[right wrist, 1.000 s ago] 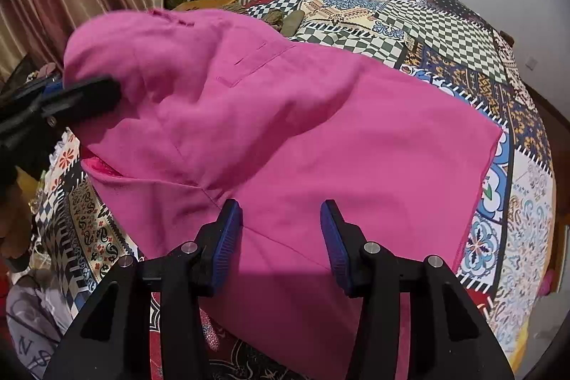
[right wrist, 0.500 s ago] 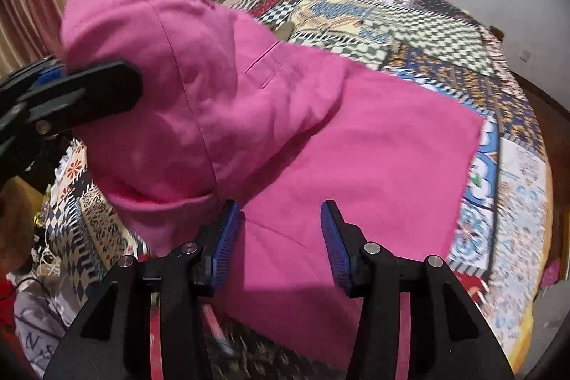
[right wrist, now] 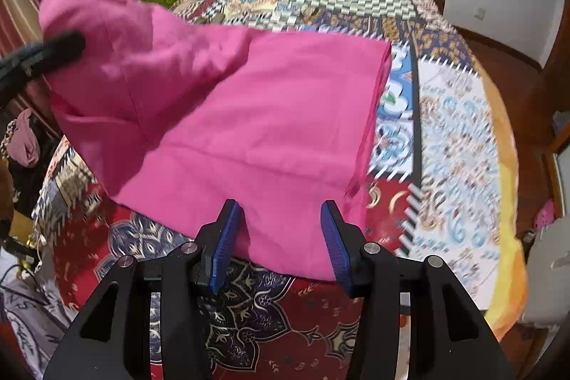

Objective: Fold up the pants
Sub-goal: 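Lift the pink pants with both tools and fold them over onto themselves, then lower the folded pink pants and open both tools to release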

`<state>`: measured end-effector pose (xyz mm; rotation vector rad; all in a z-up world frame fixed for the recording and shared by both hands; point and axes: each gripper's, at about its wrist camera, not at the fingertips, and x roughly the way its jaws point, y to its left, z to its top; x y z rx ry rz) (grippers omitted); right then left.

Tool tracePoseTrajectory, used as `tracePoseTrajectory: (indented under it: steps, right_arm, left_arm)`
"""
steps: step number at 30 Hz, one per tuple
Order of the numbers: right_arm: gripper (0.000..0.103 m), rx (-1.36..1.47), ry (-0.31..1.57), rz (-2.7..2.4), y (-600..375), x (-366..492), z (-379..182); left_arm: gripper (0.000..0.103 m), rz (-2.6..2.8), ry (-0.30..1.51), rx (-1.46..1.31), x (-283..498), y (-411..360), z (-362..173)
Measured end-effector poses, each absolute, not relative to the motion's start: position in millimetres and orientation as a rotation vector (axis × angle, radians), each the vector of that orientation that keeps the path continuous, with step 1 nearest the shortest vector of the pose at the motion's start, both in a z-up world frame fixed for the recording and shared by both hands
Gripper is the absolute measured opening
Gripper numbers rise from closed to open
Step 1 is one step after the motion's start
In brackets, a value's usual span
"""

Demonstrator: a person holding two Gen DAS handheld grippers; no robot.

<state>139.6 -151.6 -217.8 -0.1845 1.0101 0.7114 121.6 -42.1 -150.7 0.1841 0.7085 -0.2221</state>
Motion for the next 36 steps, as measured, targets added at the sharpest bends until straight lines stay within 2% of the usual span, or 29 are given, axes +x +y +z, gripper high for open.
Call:
tracePoseTrajectory:
  steps: [10, 21, 36]
  right_arm:
    - [0.044, -0.072, 1.029, 0.754, -164.6, 146.6, -226.3]
    - [0.044, -0.069, 1.014, 0.765, -165.4, 145.0, -223.4]
    - [0.044, -0.083, 0.891, 0.646, -205.1, 134.5, -185.4]
  left_arm:
    - [0.017, -0.258, 0.738, 0.199, 135.2, -70.4, -152.5]
    - [0.017, -0.342, 0.812, 0.170, 155.3, -89.9, -167.2]
    - [0.016, -0.431, 0.911, 0.101, 169.4, -99.7, -185.4]
